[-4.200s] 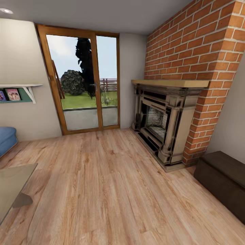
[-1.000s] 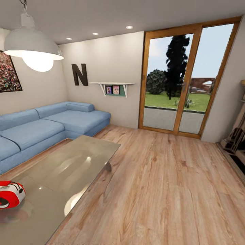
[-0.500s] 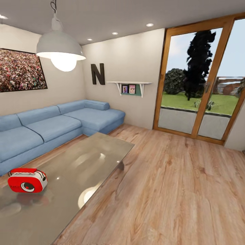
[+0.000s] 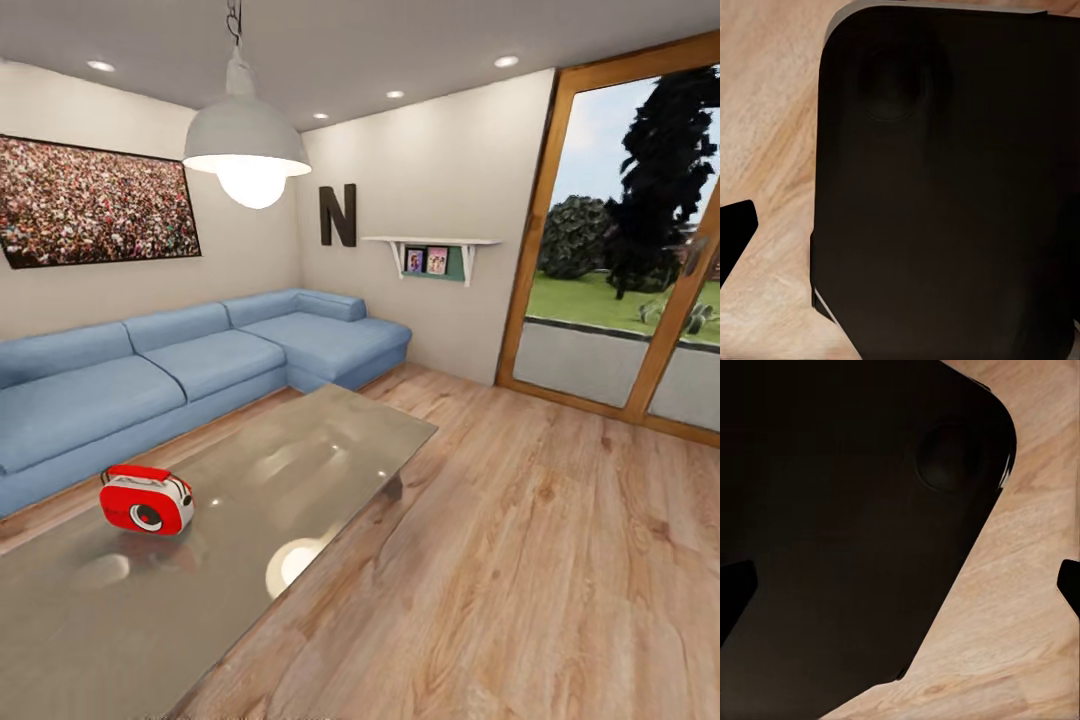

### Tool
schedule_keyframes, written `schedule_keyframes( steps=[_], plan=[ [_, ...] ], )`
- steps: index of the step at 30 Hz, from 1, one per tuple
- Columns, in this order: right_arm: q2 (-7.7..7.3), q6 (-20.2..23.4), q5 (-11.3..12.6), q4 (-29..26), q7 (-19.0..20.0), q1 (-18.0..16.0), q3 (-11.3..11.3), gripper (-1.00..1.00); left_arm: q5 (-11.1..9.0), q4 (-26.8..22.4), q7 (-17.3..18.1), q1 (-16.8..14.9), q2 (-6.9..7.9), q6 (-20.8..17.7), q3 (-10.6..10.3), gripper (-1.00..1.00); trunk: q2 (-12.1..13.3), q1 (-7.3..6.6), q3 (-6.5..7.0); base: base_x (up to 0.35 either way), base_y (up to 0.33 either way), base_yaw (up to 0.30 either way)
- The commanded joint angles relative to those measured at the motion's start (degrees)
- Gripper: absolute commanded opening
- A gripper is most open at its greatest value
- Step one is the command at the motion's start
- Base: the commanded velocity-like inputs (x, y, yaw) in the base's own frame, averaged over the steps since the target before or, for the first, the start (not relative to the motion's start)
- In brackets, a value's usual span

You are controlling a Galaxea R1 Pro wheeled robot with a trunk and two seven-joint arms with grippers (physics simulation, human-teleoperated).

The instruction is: Turn on the radio receiver that's on the table in the living room.

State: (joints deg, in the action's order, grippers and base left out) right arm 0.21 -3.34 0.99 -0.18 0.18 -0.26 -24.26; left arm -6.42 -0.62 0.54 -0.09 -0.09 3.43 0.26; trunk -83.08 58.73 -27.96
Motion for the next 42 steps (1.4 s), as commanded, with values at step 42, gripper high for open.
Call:
schedule_keyframes(
  steps=[42],
  plan=[
    [0.05, 0.2, 0.0, 0.0, 0.1, 0.0, 0.1, 1.0, 0.4, 0.0, 0.1, 0.0, 0.0, 0.1, -0.2, 1.0, 0.0, 0.0, -0.19, 0.268, 0.0, 0.065]
  ],
)
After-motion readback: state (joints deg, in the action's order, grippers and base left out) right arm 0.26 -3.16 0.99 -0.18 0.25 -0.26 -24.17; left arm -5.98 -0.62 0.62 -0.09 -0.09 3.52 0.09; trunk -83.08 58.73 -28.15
